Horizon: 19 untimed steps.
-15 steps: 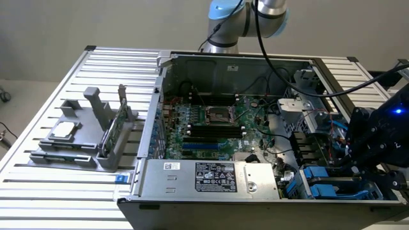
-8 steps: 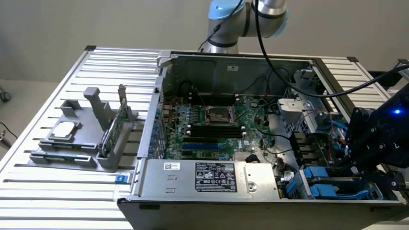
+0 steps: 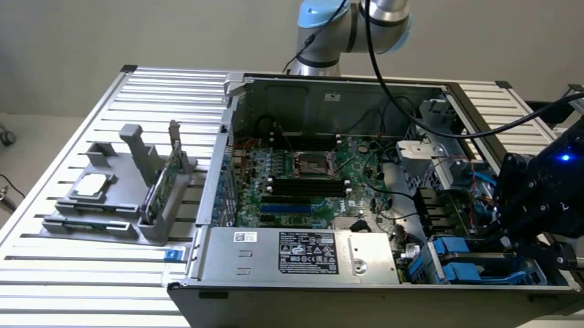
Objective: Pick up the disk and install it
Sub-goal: 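Insert the first disk wire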
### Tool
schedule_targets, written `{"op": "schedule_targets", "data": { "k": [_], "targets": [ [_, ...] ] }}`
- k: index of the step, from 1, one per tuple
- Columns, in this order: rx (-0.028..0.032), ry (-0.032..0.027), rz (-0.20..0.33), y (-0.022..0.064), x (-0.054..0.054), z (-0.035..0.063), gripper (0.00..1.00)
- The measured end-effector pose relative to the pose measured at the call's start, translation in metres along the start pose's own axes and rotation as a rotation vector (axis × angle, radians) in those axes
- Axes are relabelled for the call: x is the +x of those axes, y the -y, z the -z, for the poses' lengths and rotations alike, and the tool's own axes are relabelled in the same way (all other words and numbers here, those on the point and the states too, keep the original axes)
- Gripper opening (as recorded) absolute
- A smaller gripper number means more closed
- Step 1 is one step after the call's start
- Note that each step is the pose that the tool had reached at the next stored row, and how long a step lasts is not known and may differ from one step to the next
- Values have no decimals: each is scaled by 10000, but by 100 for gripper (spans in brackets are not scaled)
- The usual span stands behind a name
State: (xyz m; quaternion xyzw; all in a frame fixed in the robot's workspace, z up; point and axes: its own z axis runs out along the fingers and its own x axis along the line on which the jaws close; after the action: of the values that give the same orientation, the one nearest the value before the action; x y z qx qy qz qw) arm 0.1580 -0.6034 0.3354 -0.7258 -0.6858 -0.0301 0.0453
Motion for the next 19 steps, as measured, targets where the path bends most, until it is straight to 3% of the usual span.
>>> {"op": "schedule_targets", "data": {
  "k": [14,16,19],
  "targets": [
    [4,56,-66,-23,5,-46,16],
    [10,27,-60,-28,7,-39,18],
    [28,49,-69,-15,11,60,24]
  ]
}}
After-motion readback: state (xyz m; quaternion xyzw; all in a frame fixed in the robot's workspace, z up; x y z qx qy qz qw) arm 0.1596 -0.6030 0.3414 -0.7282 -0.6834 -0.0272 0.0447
